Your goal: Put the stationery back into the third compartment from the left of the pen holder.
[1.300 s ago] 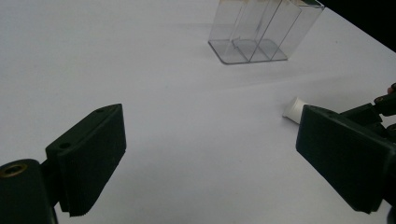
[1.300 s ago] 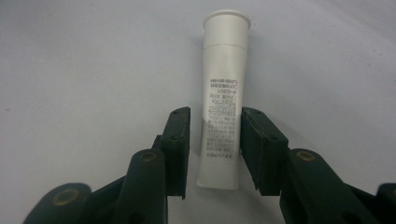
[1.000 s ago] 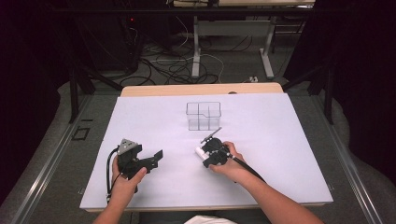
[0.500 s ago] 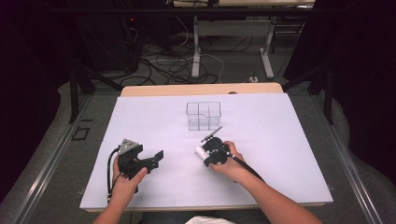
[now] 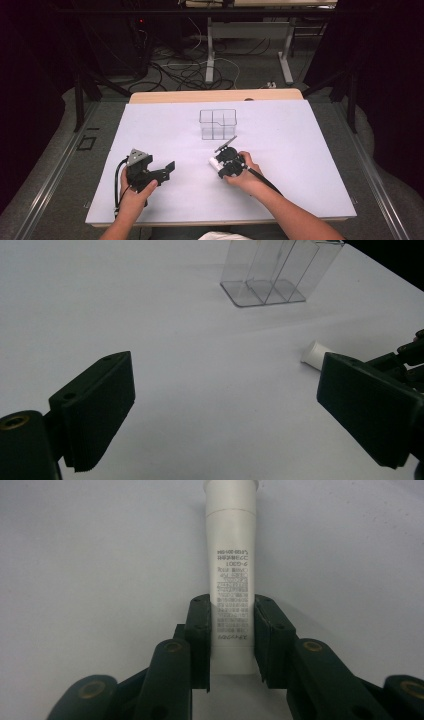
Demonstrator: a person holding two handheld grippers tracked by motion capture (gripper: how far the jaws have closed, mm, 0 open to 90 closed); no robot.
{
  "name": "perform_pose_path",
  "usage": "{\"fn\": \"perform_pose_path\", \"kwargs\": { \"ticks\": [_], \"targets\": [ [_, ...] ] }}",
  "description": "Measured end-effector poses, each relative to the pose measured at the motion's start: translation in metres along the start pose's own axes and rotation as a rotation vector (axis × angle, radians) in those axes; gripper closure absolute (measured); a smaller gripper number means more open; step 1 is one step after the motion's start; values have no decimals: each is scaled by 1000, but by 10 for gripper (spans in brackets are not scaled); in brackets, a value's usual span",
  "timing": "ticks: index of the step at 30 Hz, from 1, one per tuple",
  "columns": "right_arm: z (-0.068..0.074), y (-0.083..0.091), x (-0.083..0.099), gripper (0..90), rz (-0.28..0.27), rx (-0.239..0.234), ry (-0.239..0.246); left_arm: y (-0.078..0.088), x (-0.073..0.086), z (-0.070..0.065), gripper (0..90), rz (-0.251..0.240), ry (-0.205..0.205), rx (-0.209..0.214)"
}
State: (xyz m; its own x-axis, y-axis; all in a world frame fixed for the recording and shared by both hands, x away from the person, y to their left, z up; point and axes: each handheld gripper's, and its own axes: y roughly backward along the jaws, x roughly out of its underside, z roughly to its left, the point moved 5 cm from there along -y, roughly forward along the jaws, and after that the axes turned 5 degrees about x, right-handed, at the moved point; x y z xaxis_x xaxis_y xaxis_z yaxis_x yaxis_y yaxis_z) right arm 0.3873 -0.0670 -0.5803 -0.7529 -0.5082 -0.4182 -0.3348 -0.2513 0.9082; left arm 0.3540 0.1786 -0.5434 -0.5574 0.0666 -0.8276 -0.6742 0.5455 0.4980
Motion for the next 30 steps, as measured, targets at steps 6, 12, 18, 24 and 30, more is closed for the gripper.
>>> {"fn": "perform_pose_path", "kwargs": {
  "ticks": [6, 12, 18, 24, 30],
  "targets": [
    [-1, 0, 0, 712, 2, -15, -9, 1, 0, 0, 87, 4, -1, 1],
    [-3, 2, -1, 713, -23, -20, -17, 1, 1, 1, 87, 12, -9, 3],
    [-7, 16, 1, 712, 57, -22, 31, 0, 0, 0, 87, 3, -2, -1],
    [-4, 17, -4, 712, -148, -37, 6, -3, -1, -2, 33, -5, -13, 5],
    [-10, 28, -7, 713, -252, -27, 13, -2, -2, -9, 5, -14, -25, 20]
  ]
}}
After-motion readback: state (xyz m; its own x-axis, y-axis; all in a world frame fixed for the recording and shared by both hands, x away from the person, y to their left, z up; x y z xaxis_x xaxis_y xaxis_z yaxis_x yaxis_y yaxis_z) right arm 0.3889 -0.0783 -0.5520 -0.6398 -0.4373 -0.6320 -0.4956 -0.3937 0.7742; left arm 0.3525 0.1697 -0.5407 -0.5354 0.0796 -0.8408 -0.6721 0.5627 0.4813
